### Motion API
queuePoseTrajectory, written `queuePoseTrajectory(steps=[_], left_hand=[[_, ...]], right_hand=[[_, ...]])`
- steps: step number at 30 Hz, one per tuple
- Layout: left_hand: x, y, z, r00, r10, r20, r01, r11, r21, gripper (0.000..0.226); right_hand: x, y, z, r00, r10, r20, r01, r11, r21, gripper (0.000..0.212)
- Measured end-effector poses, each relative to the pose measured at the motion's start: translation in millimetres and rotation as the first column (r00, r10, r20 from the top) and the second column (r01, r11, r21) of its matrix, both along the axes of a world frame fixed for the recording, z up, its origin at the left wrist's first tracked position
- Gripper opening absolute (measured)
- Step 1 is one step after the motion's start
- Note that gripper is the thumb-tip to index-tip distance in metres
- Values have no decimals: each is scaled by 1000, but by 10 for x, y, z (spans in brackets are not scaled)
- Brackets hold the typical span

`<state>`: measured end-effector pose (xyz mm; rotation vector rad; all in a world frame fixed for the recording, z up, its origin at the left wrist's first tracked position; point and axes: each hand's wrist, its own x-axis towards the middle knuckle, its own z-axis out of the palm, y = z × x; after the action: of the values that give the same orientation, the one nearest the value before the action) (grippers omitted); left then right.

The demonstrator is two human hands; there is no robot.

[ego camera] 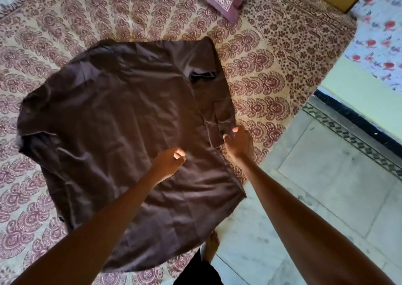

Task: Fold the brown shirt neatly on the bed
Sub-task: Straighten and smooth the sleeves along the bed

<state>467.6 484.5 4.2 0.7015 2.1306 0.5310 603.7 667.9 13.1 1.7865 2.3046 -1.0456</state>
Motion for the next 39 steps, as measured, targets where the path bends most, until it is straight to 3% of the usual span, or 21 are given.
queuePoseTrajectory(steps=[4,7,8,11,14,16,20,23,26,28,31,35,39], left_hand=[[-354,430,30,996,67,57,-69,997,29,22],[-575,722,33,985,142,101,-152,984,95,20],[-623,801,25,980,164,116,-176,979,102,19],[-799,1053,-13,968,218,123,-232,966,117,19],[-950,1336,-20,968,243,57,-249,958,145,19],[-1054,1575,-48,960,280,-9,-272,941,203,18],[-1187,2188,-21,931,304,-200,-257,939,229,28],[-1246,2819,11,904,192,-381,-132,975,179,35],[-1277,3457,22,861,157,-485,-98,985,145,38],[-1272,3780,35,859,140,-492,-104,990,100,41],[-1290,4196,-54,919,78,-388,-109,992,-58,50],[-1230,4463,-239,930,11,-367,-81,981,-178,70],[-1147,4556,-348,905,64,-421,-124,986,-115,71]], right_hand=[[-508,402,5,993,-76,89,73,996,43,67],[-827,633,-119,978,-117,175,121,993,-15,83],[-861,672,-194,974,-128,186,139,989,-47,78],[-898,879,-354,977,-146,155,157,986,-61,36],[-909,1311,-216,965,-259,40,260,966,-8,26],[-934,1790,-68,956,-293,28,287,950,126,25],[-1041,2862,142,980,-91,178,11,912,409,30],[-1123,3645,161,942,32,335,-193,867,460,47],[-1140,4284,198,868,122,481,-375,795,476,33],[-1128,4593,217,815,173,554,-477,743,469,24],[-1080,4959,195,745,268,611,-598,673,434,16],[-1093,5232,91,719,339,606,-641,661,391,10],[-1088,5320,-88,778,311,546,-572,711,410,36]])
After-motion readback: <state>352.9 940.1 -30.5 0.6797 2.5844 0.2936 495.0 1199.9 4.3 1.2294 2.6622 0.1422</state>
